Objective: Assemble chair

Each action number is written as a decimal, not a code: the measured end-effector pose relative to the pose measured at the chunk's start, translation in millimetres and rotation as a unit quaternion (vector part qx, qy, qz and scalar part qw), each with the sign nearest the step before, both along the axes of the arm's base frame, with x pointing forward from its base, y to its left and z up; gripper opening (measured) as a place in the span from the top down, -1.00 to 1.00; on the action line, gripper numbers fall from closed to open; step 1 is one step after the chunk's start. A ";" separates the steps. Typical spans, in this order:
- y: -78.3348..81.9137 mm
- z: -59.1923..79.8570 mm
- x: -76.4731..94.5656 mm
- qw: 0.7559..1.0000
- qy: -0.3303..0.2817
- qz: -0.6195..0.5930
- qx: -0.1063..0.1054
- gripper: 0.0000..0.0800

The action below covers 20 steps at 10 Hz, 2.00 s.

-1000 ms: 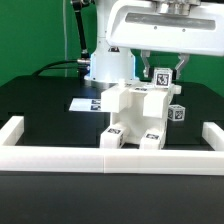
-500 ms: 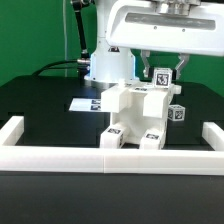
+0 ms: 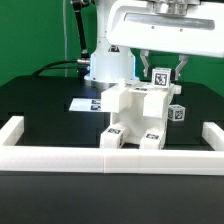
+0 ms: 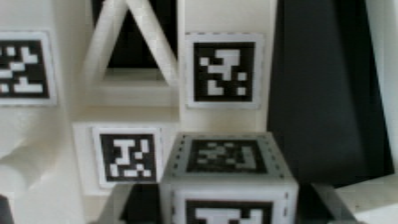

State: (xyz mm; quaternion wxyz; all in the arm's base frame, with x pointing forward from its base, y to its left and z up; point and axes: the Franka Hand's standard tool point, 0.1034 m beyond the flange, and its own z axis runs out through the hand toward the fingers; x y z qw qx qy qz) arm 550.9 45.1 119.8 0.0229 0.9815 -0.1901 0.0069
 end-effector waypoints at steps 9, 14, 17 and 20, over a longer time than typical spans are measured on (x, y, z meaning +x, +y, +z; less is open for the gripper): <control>2.8 -0.4 -0.4 0.961 -0.012 -0.276 0.003 0.28; 6.3 -0.8 -0.7 0.915 -0.016 -0.402 0.009 0.28; 10.4 -1.0 -0.8 0.872 -0.015 -0.489 0.018 0.28; 13.8 -1.8 -1.3 0.847 -0.013 -0.531 0.023 0.28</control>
Offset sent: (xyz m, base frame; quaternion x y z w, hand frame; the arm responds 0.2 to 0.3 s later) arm 0.0000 0.0000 0.0000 0.0000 0.0000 0.1296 0.9916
